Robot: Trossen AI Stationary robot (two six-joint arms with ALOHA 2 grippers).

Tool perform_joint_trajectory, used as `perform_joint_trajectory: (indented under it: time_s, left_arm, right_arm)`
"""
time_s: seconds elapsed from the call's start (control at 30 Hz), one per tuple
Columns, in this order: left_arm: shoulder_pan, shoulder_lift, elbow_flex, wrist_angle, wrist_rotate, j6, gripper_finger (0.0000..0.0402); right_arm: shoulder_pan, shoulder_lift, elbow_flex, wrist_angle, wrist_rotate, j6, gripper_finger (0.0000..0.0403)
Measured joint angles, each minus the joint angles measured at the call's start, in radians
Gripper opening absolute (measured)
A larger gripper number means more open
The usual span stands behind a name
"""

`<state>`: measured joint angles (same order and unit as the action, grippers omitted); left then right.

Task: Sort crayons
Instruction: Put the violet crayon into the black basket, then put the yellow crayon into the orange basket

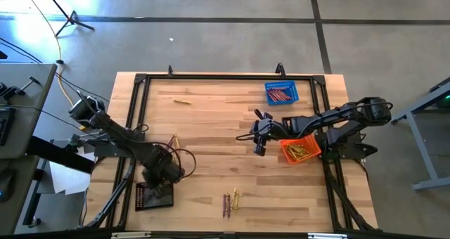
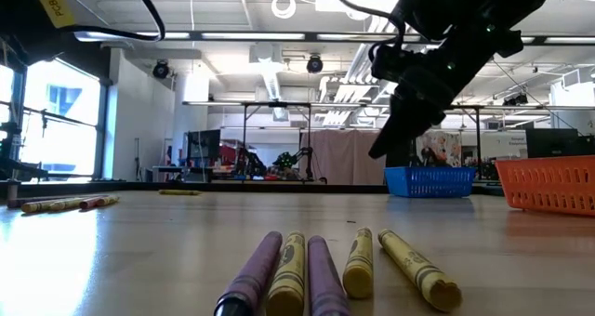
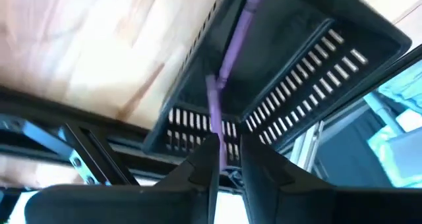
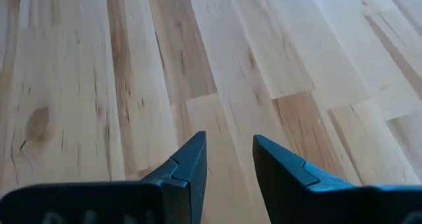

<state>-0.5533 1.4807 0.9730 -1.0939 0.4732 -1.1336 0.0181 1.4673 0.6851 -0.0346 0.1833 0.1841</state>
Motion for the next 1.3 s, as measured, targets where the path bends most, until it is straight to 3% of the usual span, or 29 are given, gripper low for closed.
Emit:
perform_joint_trajectory:
  time_s: [0.23,0.33,0.53,0.67,0.77,0.83,0.93,1.13,1.3]
  left_arm:
    - [0.028,0.000,0.000,0.002,-0.131,0.112,0.0062]
    - [0.066,0.000,0.000,0.002,-0.249,0.186,0.0063]
    - [0.193,0.000,0.000,0.050,-0.678,0.505,0.0063]
    - [0.303,0.000,0.000,0.210,-1.041,0.857,0.0063]
    - [0.400,-0.001,0.002,0.358,-1.195,1.054,0.0063]
    - [0.477,-0.001,0.002,0.422,-1.202,1.117,0.0063]
    - [0.599,-0.001,0.002,0.465,-1.116,1.149,0.0063]
    - [0.858,0.003,0.002,0.471,-0.728,1.270,0.0063]
    - [1.047,0.051,0.002,0.418,-0.486,1.333,0.0063]
  right_arm:
    - [0.000,0.000,0.000,0.002,0.000,0.043,0.0110]
    - [0.000,0.000,0.000,0.002,0.000,0.042,0.0110]
    - [0.000,0.000,0.000,0.005,0.080,0.072,0.0110]
    - [0.000,0.000,0.000,0.005,0.122,0.078,0.0110]
    - [0.000,0.000,0.000,0.005,0.123,0.078,0.0110]
    - [0.000,0.000,0.000,0.005,0.123,0.078,0.0110]
    - [0.000,0.000,0.000,0.005,0.123,0.078,0.0110]
    - [0.000,0.000,0.000,0.004,0.124,0.080,0.0110]
    - [0.000,0.000,0.000,0.004,0.124,0.078,0.0110]
